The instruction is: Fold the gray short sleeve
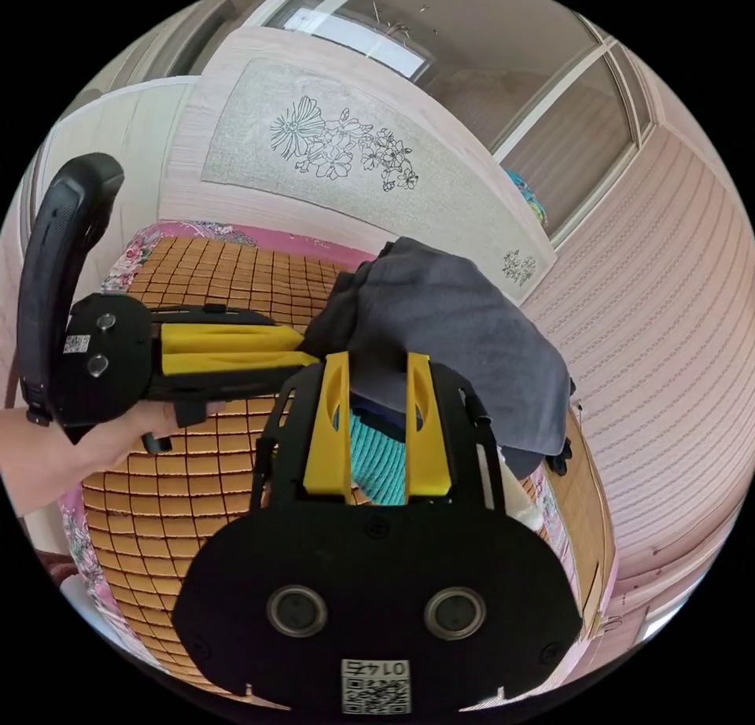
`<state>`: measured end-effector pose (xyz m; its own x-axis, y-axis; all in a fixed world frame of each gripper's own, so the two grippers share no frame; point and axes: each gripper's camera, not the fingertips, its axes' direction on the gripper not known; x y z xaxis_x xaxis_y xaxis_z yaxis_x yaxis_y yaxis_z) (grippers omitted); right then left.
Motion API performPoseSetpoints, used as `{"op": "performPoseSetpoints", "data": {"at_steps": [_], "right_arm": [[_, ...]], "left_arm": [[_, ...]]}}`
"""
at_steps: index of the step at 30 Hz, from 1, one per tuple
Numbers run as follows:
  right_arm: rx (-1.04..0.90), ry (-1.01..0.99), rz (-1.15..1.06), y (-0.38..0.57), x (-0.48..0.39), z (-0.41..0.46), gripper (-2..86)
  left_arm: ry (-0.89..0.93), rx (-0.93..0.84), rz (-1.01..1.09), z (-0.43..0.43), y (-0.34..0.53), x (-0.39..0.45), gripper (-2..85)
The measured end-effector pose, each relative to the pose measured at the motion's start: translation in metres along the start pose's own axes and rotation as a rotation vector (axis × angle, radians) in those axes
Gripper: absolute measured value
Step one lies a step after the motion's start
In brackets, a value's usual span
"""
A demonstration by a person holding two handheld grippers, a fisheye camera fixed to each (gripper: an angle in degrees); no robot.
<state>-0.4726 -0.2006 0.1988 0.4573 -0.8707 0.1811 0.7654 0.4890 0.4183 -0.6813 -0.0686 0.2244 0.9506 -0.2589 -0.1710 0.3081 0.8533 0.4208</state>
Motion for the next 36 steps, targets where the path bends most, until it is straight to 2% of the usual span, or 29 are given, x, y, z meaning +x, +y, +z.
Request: {"op": "performPoseSetpoints", "data": {"at_steps": [5,9,11,15,17,20,22,24,25,30,36], "right_arm": [[-0.061,-0.103,0.028,0.015,0.028,-0.024,0.7],[0.076,-0.130,0.118,0.068,0.074,-0.102,-0.7],[0.155,-0.141,0.194,0.105,0.088,-0.148,-0.8],[0.274,-0.215,0.262,0.235,0.075,-0.252,-0.9],[0.251,-0.289,0.307,0.304,0.055,-0.280,-0.9],[0.078,-0.386,0.429,0.414,0.009,-0.295,-0.9],[-0.108,-0.359,0.580,0.487,-0.025,-0.299,-0.9],[-0.130,-0.352,0.661,0.529,-0.039,-0.315,-0.9],[-0.096,-0.413,0.725,0.550,-0.041,-0.327,-0.9],[-0.006,-0.392,0.772,0.592,-0.044,-0.361,-1.0],[0.146,-0.323,0.840,0.624,-0.037,-0.396,-1.0]], "left_arm": [[0.029,0.136,0.073,-0.051,0.000,0.015,-0.8],[0.146,0.298,0.111,-0.120,-0.015,0.060,-1.0],[0.306,0.370,0.115,-0.170,-0.010,0.094,-1.0],[0.560,0.337,0.146,-0.226,0.064,0.141,-1.0],[0.627,0.180,0.138,-0.234,0.146,0.170,-1.0],[0.656,-0.089,0.076,-0.232,0.244,0.201,-1.0],[0.589,-0.159,0.015,-0.244,0.282,0.206,-1.0],[0.597,-0.191,-0.074,-0.257,0.300,0.201,-1.0],[0.595,-0.199,-0.112,-0.266,0.305,0.199,-1.0],[0.514,-0.134,-0.008,-0.306,0.276,0.223,-1.0],[0.423,0.118,0.166,-0.347,0.177,0.282,-1.0]]}}
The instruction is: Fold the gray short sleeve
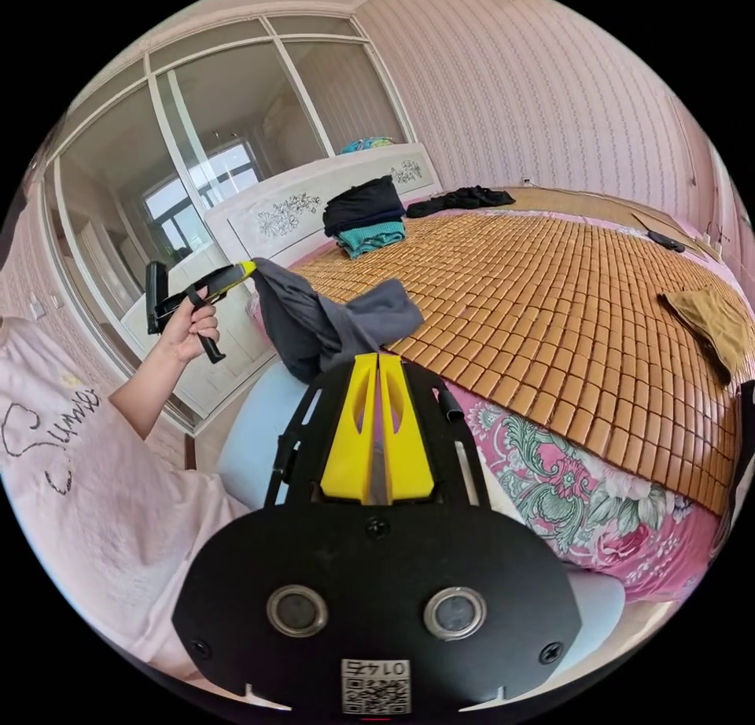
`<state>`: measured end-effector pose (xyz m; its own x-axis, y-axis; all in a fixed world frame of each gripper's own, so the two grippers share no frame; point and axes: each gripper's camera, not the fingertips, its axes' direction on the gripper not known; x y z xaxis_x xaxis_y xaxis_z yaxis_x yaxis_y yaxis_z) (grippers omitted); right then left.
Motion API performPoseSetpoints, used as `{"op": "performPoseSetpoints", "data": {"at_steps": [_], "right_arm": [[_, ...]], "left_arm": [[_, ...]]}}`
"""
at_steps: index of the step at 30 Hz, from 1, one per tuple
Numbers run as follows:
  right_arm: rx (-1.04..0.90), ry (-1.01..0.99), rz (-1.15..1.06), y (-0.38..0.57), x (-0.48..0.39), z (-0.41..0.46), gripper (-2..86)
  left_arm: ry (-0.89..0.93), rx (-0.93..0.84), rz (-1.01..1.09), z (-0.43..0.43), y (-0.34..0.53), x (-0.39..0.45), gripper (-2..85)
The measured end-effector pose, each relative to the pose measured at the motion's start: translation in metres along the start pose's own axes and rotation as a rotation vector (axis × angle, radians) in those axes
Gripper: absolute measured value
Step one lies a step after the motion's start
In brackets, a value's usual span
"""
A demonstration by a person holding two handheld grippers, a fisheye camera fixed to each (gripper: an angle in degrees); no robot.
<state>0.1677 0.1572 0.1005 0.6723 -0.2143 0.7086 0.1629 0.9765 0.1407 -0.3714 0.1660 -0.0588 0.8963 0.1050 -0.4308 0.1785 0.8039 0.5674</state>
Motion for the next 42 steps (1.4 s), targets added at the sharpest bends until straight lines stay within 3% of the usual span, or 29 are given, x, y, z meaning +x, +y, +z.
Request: {"op": "performPoseSetpoints", "data": {"at_steps": [5,10,12,17,19,25,31,39,42], "right_arm": [[0.096,0.107,-0.054,0.004,-0.009,-0.029,-0.9],[0.239,0.181,-0.110,0.018,-0.030,-0.063,-0.9],[0.232,0.202,-0.101,0.028,-0.029,-0.063,-0.8],[-0.005,0.129,0.019,0.067,0.000,-0.030,-0.8],[-0.091,0.122,0.044,0.084,0.006,-0.019,-0.8],[-0.076,0.225,0.081,0.089,0.012,-0.024,1.3],[-0.118,0.340,-0.039,0.054,0.010,0.011,8.7],[-0.214,0.465,-0.124,0.027,0.017,0.064,8.1],[-0.268,0.420,-0.085,0.029,0.029,0.069,6.4]], "left_arm": [[-0.039,0.131,0.284,0.039,-0.149,0.094,-1.0],[0.051,0.223,0.413,0.051,-0.209,0.178,-0.9],[0.054,0.160,0.405,0.065,-0.197,0.183,-0.9],[0.048,-0.343,0.341,0.155,-0.060,0.137,-0.7],[0.053,-0.432,0.254,0.163,-0.011,0.119,-0.8],[0.075,-0.478,0.156,0.133,0.057,0.120,1.5],[0.121,-0.552,0.348,0.161,0.084,0.208,5.3],[0.004,-0.575,0.447,0.221,0.113,0.273,9.0],[-0.014,-0.575,0.488,0.222,0.119,0.277,8.7]]}}
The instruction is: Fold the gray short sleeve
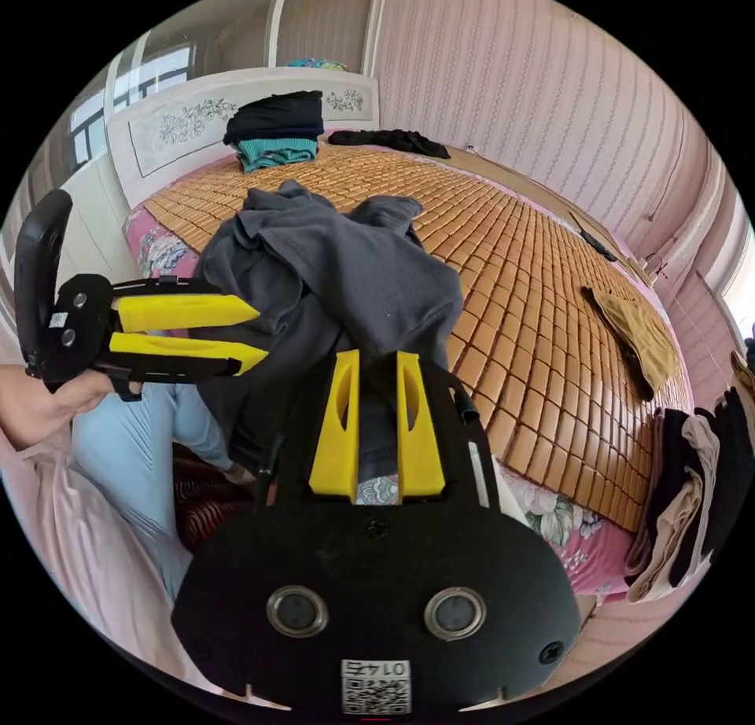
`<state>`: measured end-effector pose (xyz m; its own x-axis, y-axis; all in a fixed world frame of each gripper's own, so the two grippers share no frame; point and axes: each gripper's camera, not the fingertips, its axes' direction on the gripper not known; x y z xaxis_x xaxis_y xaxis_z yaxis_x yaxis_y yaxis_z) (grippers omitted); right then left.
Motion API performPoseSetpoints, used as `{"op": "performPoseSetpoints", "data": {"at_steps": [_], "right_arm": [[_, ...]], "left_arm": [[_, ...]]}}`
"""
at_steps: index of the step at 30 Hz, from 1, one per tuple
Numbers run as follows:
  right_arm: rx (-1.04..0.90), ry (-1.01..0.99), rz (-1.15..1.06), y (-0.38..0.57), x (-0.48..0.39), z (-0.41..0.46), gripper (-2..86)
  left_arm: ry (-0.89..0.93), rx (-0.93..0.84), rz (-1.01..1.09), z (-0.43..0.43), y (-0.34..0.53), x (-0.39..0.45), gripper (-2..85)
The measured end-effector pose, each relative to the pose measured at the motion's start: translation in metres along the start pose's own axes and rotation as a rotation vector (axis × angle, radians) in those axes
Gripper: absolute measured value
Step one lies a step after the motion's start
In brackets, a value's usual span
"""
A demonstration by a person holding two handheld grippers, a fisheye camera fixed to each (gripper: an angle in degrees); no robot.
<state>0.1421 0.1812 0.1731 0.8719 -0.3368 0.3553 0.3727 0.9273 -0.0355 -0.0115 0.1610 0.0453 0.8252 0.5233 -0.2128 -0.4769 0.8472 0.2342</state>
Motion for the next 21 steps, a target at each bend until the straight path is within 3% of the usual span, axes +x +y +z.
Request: {"op": "performPoseSetpoints", "data": {"at_steps": [4,12,21], "right_arm": [[0.059,0.041,0.068,0.017,0.013,-0.024,1.6],[0.128,-0.006,0.205,0.053,0.040,-0.055,0.4],[0.112,0.025,0.163,0.068,0.025,-0.057,0.5]], "left_arm": [[-0.020,0.027,-0.026,-0.021,0.009,-0.002,3.9],[0.011,0.034,-0.052,-0.056,0.034,-0.002,5.1],[-0.033,0.010,-0.002,-0.030,0.013,0.005,4.7]]}}
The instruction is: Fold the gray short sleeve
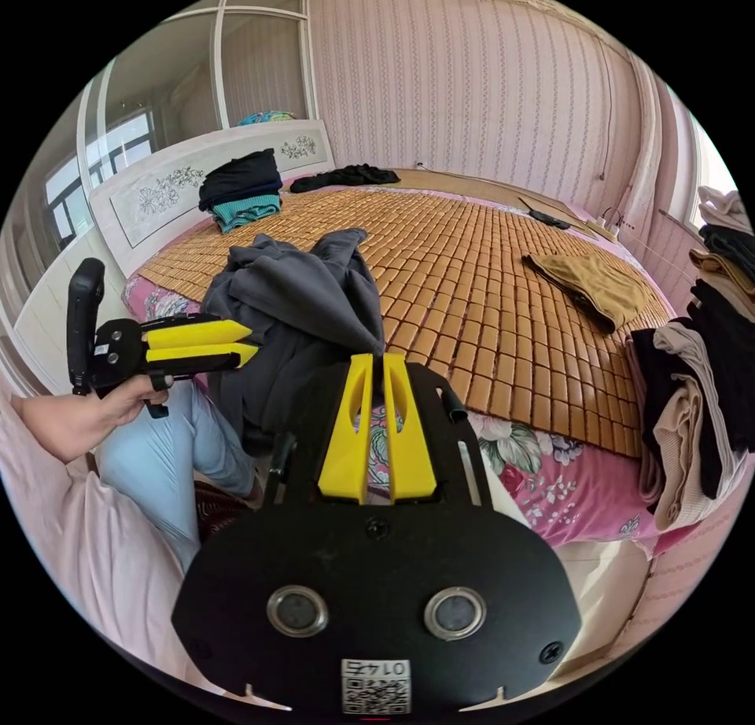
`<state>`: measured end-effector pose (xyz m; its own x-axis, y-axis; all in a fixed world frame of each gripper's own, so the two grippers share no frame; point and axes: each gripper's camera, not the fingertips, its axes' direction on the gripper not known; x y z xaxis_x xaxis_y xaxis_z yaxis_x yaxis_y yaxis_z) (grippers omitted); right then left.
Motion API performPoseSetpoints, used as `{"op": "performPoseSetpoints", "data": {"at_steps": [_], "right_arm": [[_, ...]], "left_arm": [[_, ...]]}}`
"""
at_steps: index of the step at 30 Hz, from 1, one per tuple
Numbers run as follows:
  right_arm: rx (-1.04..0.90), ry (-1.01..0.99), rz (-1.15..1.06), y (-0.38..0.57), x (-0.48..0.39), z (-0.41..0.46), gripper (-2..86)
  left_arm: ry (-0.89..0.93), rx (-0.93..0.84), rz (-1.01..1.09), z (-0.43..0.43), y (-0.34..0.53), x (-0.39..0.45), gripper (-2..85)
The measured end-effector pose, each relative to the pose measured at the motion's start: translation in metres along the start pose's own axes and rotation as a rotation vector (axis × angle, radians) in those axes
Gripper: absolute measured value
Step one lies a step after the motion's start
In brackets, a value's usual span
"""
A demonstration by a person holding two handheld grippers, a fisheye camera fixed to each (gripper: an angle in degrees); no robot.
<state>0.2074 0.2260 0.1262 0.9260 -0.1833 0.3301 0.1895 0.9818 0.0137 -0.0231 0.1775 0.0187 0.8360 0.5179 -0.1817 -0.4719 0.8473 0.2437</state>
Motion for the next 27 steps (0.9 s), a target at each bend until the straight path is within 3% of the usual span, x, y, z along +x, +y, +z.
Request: {"op": "performPoseSetpoints", "data": {"at_steps": [8,14,20,27], "right_arm": [[0.029,0.033,0.018,0.013,0.012,-0.018,0.3],[0.022,0.100,0.065,0.031,0.026,-0.033,0.3],[-0.005,0.127,0.159,0.057,0.043,-0.044,0.2],[0.019,0.110,0.190,0.085,0.051,-0.056,0.0]], "left_arm": [[0.056,0.097,-0.092,-0.102,0.074,-0.057,-0.2],[-0.014,0.095,-0.253,-0.156,0.150,-0.103,-0.4],[-0.015,0.116,-0.387,-0.182,0.200,-0.131,-0.9],[-0.023,0.145,-0.332,-0.182,0.225,-0.128,-1.0]]}}
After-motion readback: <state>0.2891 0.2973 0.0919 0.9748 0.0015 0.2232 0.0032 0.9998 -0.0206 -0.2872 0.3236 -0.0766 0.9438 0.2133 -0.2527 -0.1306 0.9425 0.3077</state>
